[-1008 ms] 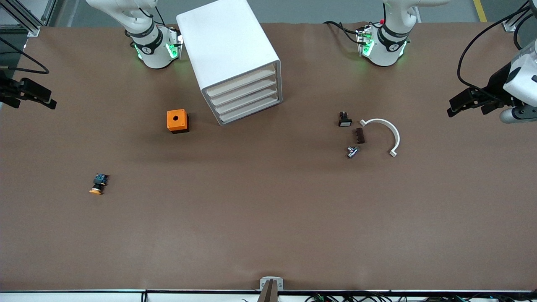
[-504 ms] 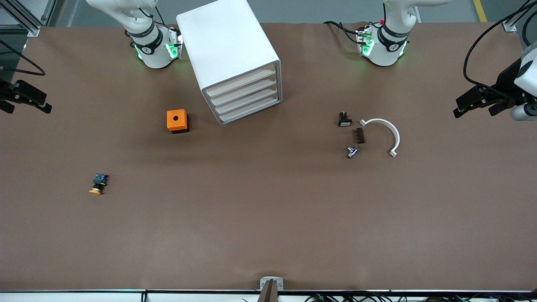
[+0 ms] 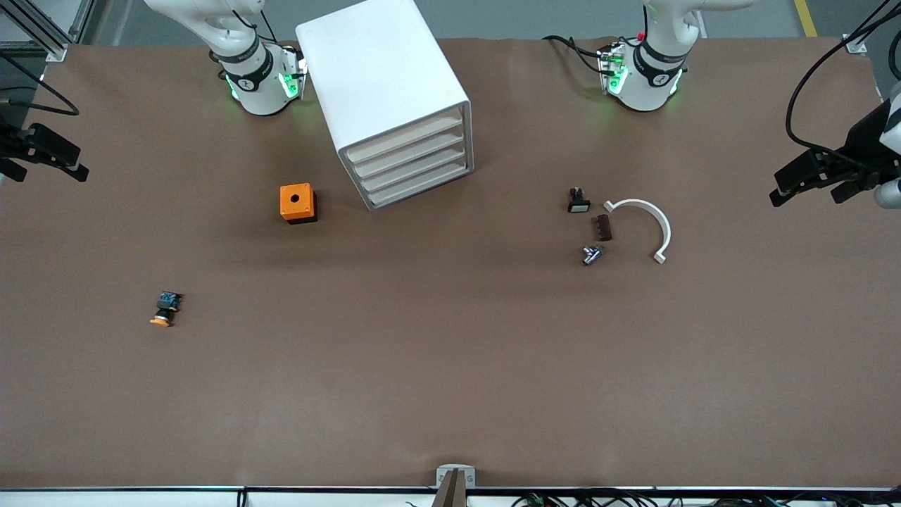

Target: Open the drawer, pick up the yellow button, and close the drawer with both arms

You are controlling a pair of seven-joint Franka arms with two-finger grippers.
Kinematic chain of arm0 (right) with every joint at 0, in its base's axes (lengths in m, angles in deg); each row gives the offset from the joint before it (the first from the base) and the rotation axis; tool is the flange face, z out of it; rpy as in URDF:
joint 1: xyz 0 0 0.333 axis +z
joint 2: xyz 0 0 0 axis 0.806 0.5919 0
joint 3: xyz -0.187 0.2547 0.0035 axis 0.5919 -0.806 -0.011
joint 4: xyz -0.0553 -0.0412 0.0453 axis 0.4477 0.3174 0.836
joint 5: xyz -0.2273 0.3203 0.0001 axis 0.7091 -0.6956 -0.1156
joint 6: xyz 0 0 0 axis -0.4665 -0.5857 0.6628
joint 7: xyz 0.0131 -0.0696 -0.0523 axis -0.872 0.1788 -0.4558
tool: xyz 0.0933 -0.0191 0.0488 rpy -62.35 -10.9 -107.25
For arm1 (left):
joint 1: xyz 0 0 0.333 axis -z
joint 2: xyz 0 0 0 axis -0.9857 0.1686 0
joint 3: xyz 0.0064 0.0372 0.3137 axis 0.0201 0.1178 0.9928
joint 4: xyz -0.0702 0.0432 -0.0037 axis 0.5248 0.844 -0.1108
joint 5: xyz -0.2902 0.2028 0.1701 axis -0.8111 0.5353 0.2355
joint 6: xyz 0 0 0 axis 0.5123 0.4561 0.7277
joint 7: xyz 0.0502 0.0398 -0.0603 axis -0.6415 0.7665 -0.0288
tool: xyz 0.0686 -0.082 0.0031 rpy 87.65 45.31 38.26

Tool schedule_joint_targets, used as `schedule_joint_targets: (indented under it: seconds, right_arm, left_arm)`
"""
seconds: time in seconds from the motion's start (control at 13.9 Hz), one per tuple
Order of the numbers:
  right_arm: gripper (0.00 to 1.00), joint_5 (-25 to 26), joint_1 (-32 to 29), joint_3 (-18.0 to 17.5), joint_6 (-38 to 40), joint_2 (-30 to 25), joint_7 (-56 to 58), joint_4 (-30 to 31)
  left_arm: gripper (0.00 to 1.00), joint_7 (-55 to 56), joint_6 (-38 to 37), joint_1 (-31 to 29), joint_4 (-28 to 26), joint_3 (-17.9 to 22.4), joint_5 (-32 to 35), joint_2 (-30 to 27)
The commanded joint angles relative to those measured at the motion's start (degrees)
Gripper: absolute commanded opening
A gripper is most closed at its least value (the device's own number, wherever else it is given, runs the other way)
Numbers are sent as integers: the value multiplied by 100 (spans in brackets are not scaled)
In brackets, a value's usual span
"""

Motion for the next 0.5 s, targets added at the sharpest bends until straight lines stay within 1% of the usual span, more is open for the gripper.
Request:
schedule_joint_targets:
  seconds: [0.0, 0.07, 0.43]
  right_arm:
    - [100, 117, -39, -65, -82, -156, 52, 185]
    - [100, 187, -30, -66, -82, -156, 43, 176]
    - [100, 196, -39, -74, -65, -156, 34, 176]
  left_arm:
    - [99, -63, -98, -19, 195, -44, 134, 106]
    - [99, -54, -98, -20, 195, -36, 134, 106]
    - [99, -54, -98, -19, 187, -44, 134, 106]
